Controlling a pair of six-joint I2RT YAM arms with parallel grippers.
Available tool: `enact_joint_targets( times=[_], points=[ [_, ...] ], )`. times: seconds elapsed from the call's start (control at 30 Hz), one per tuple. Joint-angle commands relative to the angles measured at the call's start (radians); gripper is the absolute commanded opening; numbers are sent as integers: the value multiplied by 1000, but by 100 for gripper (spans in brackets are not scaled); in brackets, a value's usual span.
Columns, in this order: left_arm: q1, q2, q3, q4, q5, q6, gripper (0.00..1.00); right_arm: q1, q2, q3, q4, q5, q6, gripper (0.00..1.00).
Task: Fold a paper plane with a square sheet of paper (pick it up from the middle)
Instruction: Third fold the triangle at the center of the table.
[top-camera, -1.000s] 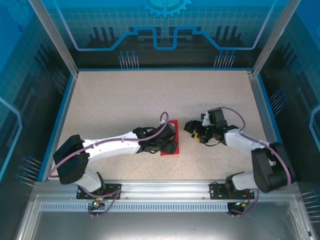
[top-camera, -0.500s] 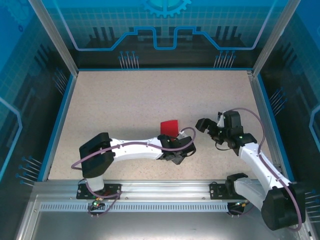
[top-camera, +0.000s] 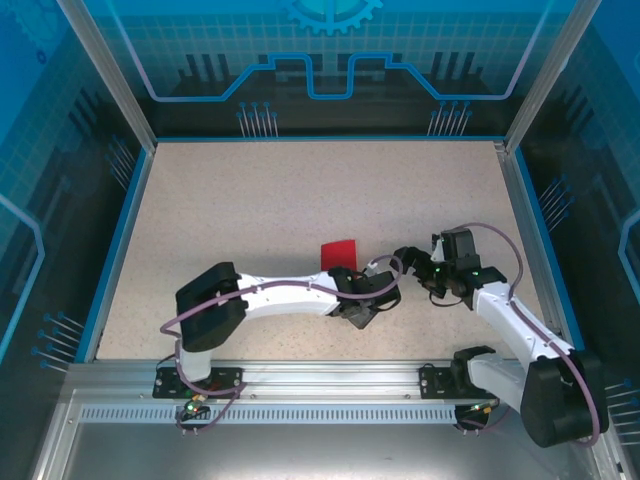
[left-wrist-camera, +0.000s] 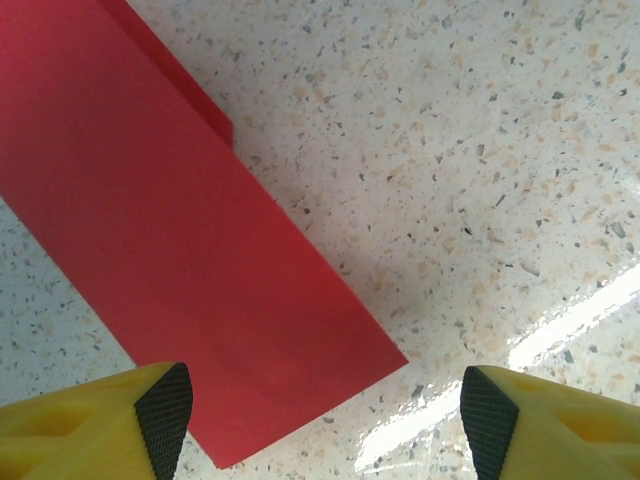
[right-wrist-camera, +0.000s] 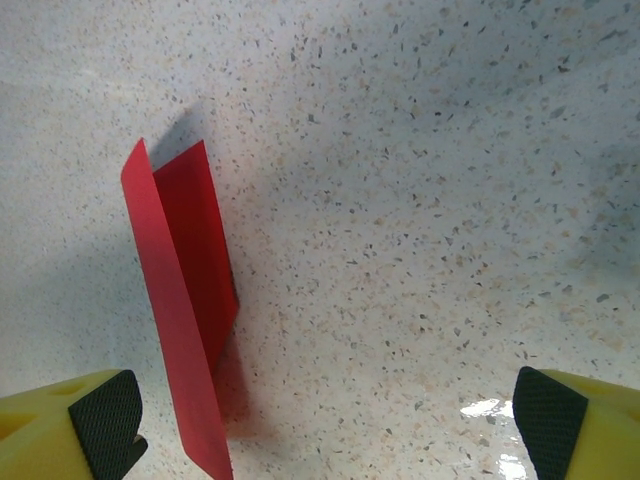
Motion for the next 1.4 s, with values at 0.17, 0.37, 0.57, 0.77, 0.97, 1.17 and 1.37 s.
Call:
enact_joint_targets(
  times=[0.17, 0.37, 0.57, 0.77, 0.97, 1.17, 1.37],
  points=[
    [-12, 66, 70, -98, -75, 17, 76, -15, 78, 23, 0, -39, -29, 99],
    [-12, 77, 77, -120, -135, -6, 75, -15, 122, 40, 0, -58, -47, 99],
    [-14, 55, 77, -111, -150, -20, 70, -15, 150, 57, 2, -72, -52, 99],
    [-13, 27, 59, -99, -151, -25, 60, -16, 169, 64, -1, -85, -60, 99],
    [-13, -9, 32, -71, -125, -14, 60, -16, 171, 62, 2, -89, -57, 99],
    [-12, -10, 12, -58, -84, -6, 64, -16, 172, 64, -2, -92, -55, 99],
    [-13, 9, 11, -54, -34, 13, 68, -15, 171, 62, -5, -93, -53, 99]
  ],
)
